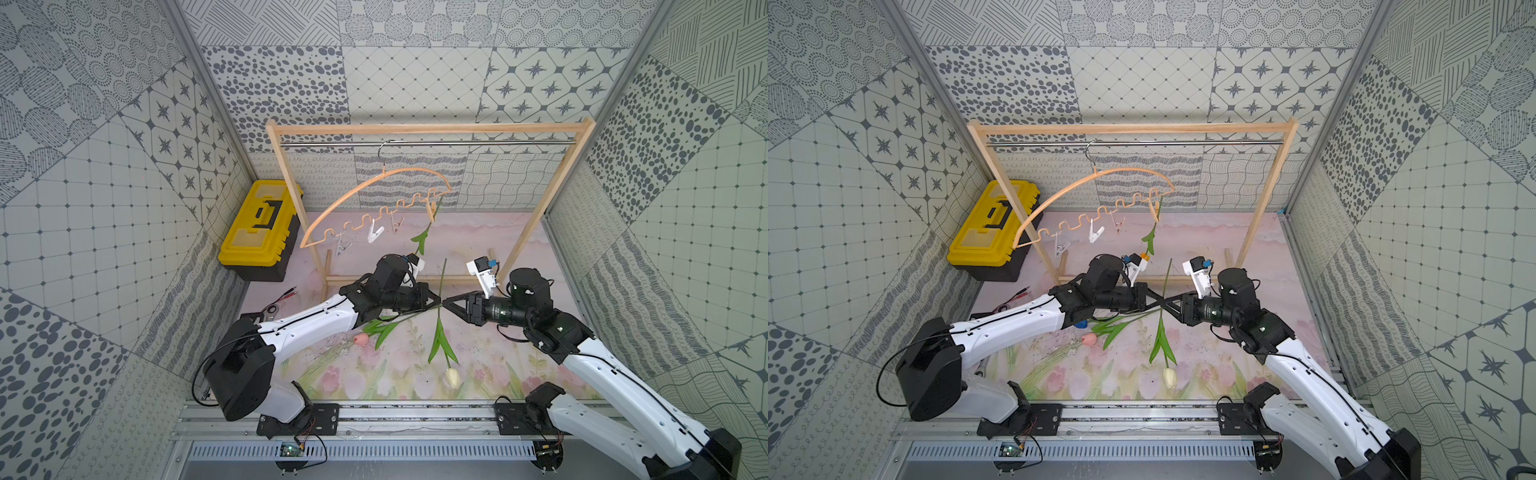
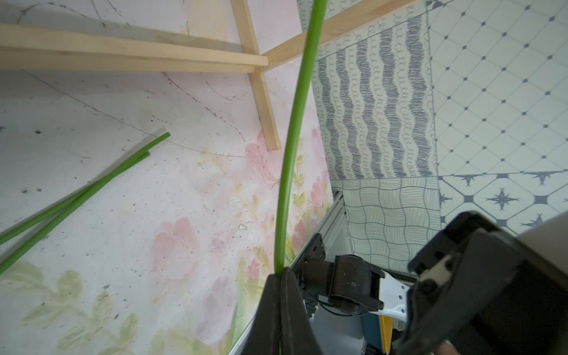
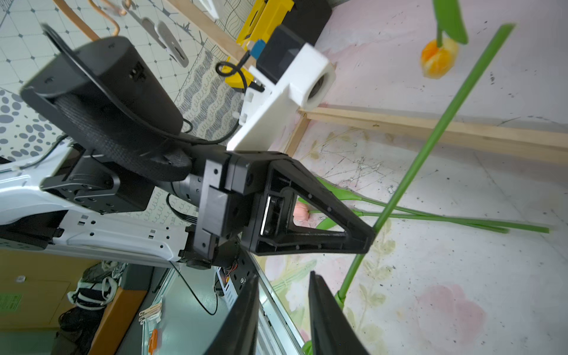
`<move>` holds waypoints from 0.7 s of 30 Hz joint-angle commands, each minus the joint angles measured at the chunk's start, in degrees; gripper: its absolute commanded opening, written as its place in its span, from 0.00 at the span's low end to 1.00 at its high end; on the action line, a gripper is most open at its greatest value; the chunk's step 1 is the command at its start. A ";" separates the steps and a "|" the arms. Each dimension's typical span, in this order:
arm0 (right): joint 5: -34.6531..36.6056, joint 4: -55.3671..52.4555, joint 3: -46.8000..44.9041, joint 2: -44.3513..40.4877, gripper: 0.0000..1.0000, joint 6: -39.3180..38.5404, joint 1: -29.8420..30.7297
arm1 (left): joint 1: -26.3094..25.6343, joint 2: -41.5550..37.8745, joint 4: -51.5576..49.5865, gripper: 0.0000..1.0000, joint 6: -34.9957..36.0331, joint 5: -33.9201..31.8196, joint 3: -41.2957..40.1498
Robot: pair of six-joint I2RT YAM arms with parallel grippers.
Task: Dry the flowers on a clothes hanger
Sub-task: Pick up the flower at the center of the board.
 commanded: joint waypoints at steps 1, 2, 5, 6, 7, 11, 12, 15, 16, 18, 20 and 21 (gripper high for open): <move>0.31 3.02 -1.23 0.27 0.31 -1.78 0.58 | 0.70 -2.04 10.79 0.00 -6.90 6.06 -0.39; 1.22 2.38 -1.46 0.19 0.31 -1.99 0.57 | 0.67 -2.38 10.59 0.00 -6.21 6.18 -0.37; 2.40 1.23 -1.98 0.91 0.31 -2.13 0.50 | 0.68 -3.11 9.71 0.00 -5.08 6.16 -0.29; 2.34 1.04 -2.07 1.35 0.31 -2.14 0.65 | 0.67 -3.31 9.61 0.00 -4.81 6.25 -0.32; 2.11 1.03 -2.00 1.76 0.31 -2.06 0.63 | 0.70 -3.52 9.45 0.00 -4.59 6.34 -0.31; 2.70 2.57 -2.01 1.72 0.31 -1.43 0.64 | 0.65 -3.76 9.27 0.00 -4.22 6.98 -0.45; 2.91 2.53 -1.62 2.04 0.30 -1.49 0.65 | 0.68 -3.76 9.41 0.00 -4.44 7.19 -0.62; 3.91 2.12 -0.64 3.62 0.27 -1.69 0.66 | 0.64 -3.97 10.12 0.00 -4.41 7.74 -1.15; 4.24 2.16 -0.59 3.88 0.26 -1.77 0.66 | 0.64 -4.14 10.14 0.00 -4.24 7.82 -1.24; 5.12 2.31 -0.54 3.70 0.26 -1.60 0.66 | 0.64 -4.36 9.44 0.00 -3.30 7.68 -1.34; 5.47 2.51 -0.27 3.61 0.25 -1.42 0.62 | 0.64 -4.47 8.68 0.00 -2.50 7.65 -1.36; 5.48 2.52 -0.08 3.55 0.24 -1.30 0.66 | 0.55 -4.51 8.55 0.00 -2.31 7.74 -1.44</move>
